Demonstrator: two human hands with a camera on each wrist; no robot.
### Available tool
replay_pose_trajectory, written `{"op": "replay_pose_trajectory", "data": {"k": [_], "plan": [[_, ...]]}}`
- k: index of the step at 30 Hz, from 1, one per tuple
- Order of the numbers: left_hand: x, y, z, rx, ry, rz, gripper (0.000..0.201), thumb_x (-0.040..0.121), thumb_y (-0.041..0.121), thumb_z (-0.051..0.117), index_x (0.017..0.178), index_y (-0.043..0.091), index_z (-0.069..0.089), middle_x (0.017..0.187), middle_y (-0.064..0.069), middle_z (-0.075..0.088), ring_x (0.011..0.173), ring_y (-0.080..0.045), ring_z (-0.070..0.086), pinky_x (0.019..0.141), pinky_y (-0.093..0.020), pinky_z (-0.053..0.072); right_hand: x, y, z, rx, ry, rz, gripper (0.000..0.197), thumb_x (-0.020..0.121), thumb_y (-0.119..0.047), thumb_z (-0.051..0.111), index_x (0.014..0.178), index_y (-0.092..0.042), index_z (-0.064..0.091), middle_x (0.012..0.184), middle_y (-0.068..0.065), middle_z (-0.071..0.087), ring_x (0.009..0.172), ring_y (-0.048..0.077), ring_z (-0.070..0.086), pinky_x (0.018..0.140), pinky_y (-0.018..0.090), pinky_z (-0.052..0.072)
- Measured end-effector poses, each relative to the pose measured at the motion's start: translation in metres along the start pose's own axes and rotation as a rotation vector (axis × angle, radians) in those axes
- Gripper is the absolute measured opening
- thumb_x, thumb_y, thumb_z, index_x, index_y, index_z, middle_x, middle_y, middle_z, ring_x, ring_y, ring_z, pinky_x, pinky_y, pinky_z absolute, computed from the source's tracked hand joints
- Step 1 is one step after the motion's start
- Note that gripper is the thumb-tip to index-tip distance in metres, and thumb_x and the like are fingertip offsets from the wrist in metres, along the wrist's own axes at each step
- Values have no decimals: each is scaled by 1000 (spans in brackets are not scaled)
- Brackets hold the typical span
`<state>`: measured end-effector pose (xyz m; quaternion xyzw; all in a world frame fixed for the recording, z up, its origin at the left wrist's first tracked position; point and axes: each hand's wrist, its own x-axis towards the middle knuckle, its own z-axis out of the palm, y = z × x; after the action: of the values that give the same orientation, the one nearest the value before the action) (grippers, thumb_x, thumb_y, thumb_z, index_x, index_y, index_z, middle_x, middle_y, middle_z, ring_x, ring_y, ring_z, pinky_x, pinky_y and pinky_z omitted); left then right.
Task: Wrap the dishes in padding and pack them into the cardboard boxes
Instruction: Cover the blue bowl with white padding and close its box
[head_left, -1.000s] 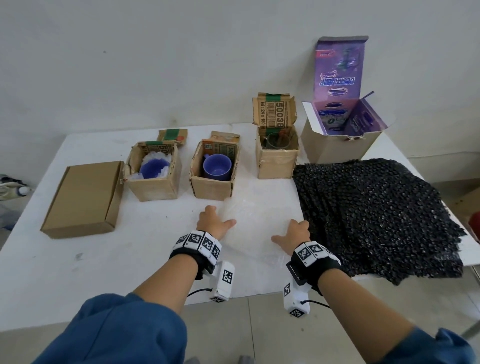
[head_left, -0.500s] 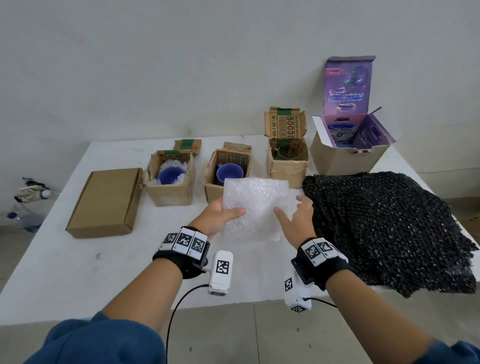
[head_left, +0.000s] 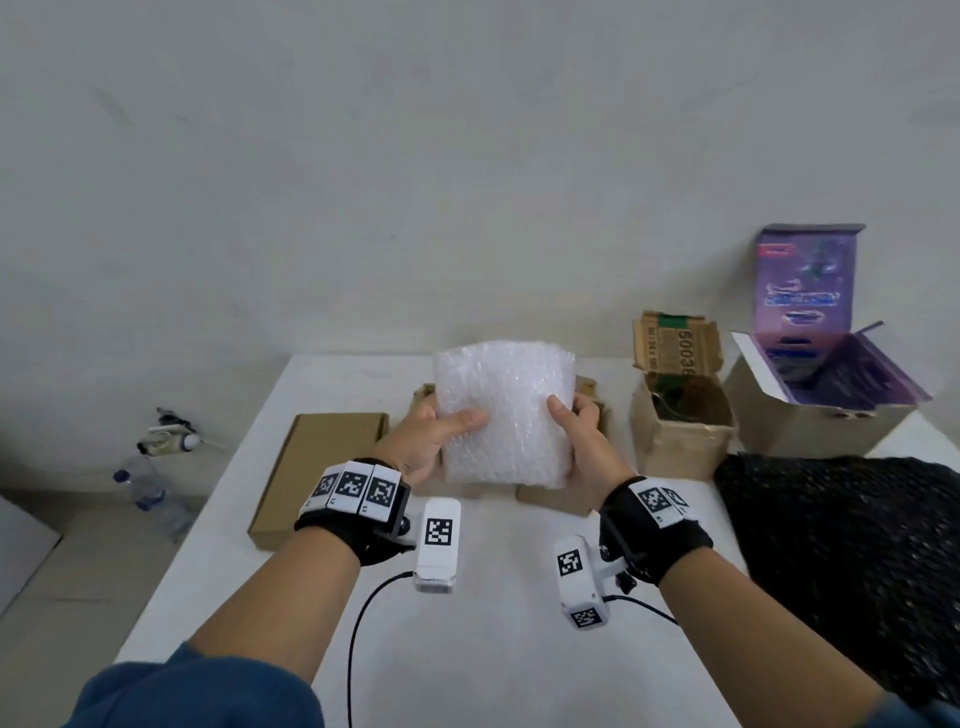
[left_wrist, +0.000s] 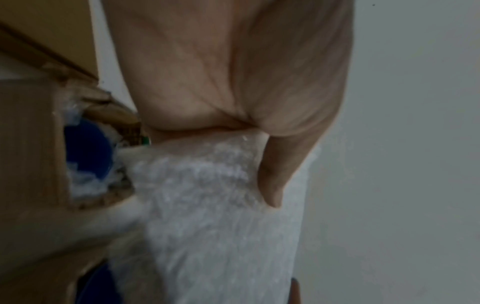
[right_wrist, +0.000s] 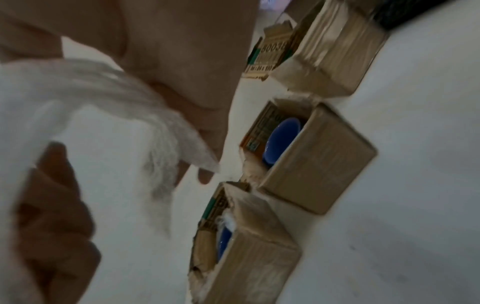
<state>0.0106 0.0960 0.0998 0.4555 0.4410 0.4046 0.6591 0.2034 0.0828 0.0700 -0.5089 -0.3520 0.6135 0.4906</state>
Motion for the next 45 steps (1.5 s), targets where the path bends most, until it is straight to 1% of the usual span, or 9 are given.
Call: {"op": "replay_pose_trajectory", "data": {"k": [4, 7, 12, 20, 27, 31, 35, 39, 45], "plan": [[34, 1, -45, 83, 93, 15, 40, 85, 13, 66, 123, 9, 53, 116, -10, 66, 106, -25, 64, 91, -44, 53, 36, -1, 35, 77, -32, 67, 56, 85, -41, 63, 130, -19, 39, 124, 5, 60, 109, 24, 62, 95, 49, 50], [63, -7, -73, 175, 215, 25, 48, 76, 23, 76, 118, 12, 53, 115, -7, 66, 105, -24, 63, 94, -47, 51, 66, 6, 54, 88, 10, 83, 90, 62, -46, 80, 137, -15, 41, 128, 8, 60, 114, 26, 60, 103, 51, 44], [96, -18, -99, 348, 330, 17, 62, 73, 26, 80, 120, 11, 42, 111, -7, 62, 99, -23, 62, 85, -38, 52, 103, 18, 72, -73, 135, 108, 47, 83, -38, 64, 119, -8, 58, 111, 9, 68, 102, 27, 65, 98, 46, 48], [119, -45, -116, 623, 290, 135, 69, 72, 20, 81, 121, 12, 32, 103, -5, 52, 91, -23, 57, 78, -34, 49, 120, 34, 78, -304, 317, 50, 57, 84, -12, 68, 127, -11, 30, 120, 9, 51, 101, 24, 56, 79, 34, 50], [127, -57, -121, 966, 194, 339, 39, 87, 29, 64, 117, 10, 50, 109, -4, 55, 101, -19, 51, 83, -25, 39, 120, 48, 82, -916, 288, -136, 43, 87, -22, 64, 120, -6, 40, 110, 9, 49, 98, 22, 50, 82, 30, 41], [125, -62, -124, 1133, 169, 422, 29, 95, 23, 49, 119, 8, 54, 115, -7, 45, 107, -19, 41, 93, -22, 32, 119, 48, 81, -1102, 294, -198, 40, 50, 3, 81, 86, 2, 64, 90, 25, 59, 76, 39, 58, 65, 40, 51], [122, -63, -127, 1232, 173, 447, 30, 94, 18, 48, 122, 8, 54, 116, -7, 44, 109, -20, 40, 93, -26, 38, 118, 45, 78, -1081, 371, -218, 59, 87, -9, 58, 138, -7, 29, 140, 17, 28, 128, 29, 35, 106, 33, 33], [119, -60, -123, 1250, 151, 467, 30, 93, 15, 47, 123, 14, 48, 112, -5, 52, 104, -20, 44, 88, -34, 43, 117, 43, 77, -1290, 434, -396, 50, 85, -21, 63, 130, -13, 42, 133, 11, 36, 123, 28, 34, 107, 38, 31], [120, -57, -122, 1312, 42, 486, 27, 96, 23, 41, 117, 17, 58, 115, -1, 57, 108, -20, 48, 92, -32, 39, 111, 36, 87, -1443, 98, -236, 52, 96, -30, 43, 141, -5, 31, 141, 12, 38, 128, 26, 37, 109, 33, 26]]}}
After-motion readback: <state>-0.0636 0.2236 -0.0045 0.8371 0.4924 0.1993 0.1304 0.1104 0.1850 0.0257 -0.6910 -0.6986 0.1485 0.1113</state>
